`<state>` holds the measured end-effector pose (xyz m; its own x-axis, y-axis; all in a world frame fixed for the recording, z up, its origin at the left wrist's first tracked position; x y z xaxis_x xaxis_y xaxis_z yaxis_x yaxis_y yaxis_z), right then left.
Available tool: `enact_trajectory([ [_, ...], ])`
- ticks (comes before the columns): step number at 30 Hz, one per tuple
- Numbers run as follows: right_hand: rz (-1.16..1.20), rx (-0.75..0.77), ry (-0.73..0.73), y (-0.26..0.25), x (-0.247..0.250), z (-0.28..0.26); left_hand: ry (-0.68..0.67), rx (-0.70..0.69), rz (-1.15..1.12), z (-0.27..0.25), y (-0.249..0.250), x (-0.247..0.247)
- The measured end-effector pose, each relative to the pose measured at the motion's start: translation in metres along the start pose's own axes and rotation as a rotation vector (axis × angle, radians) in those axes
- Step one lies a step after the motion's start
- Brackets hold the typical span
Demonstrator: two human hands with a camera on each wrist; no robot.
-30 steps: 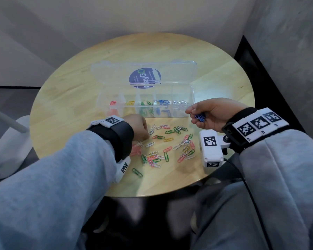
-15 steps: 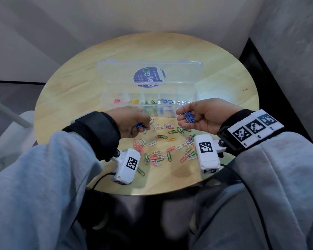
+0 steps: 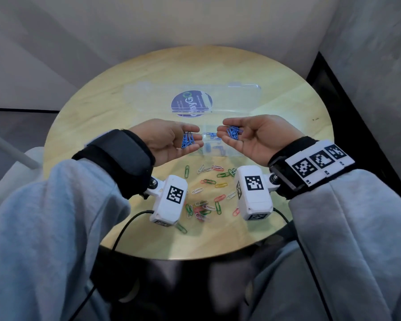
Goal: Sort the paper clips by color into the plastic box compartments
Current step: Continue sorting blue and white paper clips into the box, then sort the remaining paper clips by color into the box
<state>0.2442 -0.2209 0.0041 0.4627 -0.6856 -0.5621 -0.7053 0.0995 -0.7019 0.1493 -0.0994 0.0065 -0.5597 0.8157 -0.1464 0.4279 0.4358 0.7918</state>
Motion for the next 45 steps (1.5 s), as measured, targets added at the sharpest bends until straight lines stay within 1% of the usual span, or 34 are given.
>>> enact_trajectory([
  [3, 0.034, 0.01, -0.004, -0.001, -0.003, 0.007, 0.02, -0.043, 0.083, 0.01, 0.011, 0.0],
  [8, 0.078, 0.061, 0.047, -0.007, -0.003, 0.024, 0.039, -0.056, 0.182, 0.027, 0.024, -0.004],
  [10, 0.083, 0.069, 0.047, -0.007, -0.005, 0.03, 0.041, -0.066, 0.199, 0.033, 0.028, -0.008],
  [14, 0.046, 0.066, 0.027, -0.005, -0.008, 0.037, 0.043, -0.118, 0.247, 0.044, 0.035, -0.021],
  [20, -0.092, 0.119, 0.089, -0.008, 0.004, 0.035, 0.021, -0.156, 0.314, 0.049, 0.037, -0.033],
  [23, -0.256, 0.148, 0.132, -0.015, 0.011, 0.028, 0.009, -0.217, 0.35, 0.04, 0.039, -0.034],
  [26, -0.541, 0.178, 0.11, -0.023, 0.012, 0.017, -0.018, -0.265, 0.451, 0.028, 0.037, -0.031],
  [29, -0.893, 0.18, 0.087, -0.022, 0.015, 0.006, -0.052, -0.279, 0.722, 0.015, 0.023, -0.026],
  [31, -1.135, 0.139, 0.065, -0.014, 0.018, 0.001, -0.059, -0.25, 0.955, 0.01, 0.008, -0.021],
  [33, -1.323, 0.067, 0.033, -0.003, 0.021, -0.002, -0.026, -0.208, 1.221, 0.007, -0.007, -0.015],
  [34, -1.384, 0.032, 0.023, 0.002, 0.022, -0.004, 0.003, -0.194, 1.337, 0.005, -0.012, -0.012],
  [36, -1.435, -0.014, 0.032, 0.007, 0.027, -0.006, 0.064, -0.174, 1.476, 0.003, -0.02, -0.008],
  [39, -1.472, -0.018, 0.083, 0.009, 0.031, -0.007, 0.12, -0.167, 1.555, 0.005, -0.029, -0.005],
  [41, -1.551, -0.002, 0.114, 0.012, 0.031, -0.004, 0.13, -0.171, 1.61, 0.009, -0.031, -0.009],
  [45, -1.673, -0.036, 0.101, 0.024, 0.025, 0.001, 0.15, -0.21, 1.708, 0.019, -0.03, -0.024],
])
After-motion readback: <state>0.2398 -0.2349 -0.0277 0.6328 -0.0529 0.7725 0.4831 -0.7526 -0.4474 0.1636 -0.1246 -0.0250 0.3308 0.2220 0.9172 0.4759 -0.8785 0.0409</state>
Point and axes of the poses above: each hand's wrist, its own z-axis towards the middle knuckle, its own x-axis out of the back of the hand, y = z × x, the point moved 8 cm from there along z, towards the middle knuckle
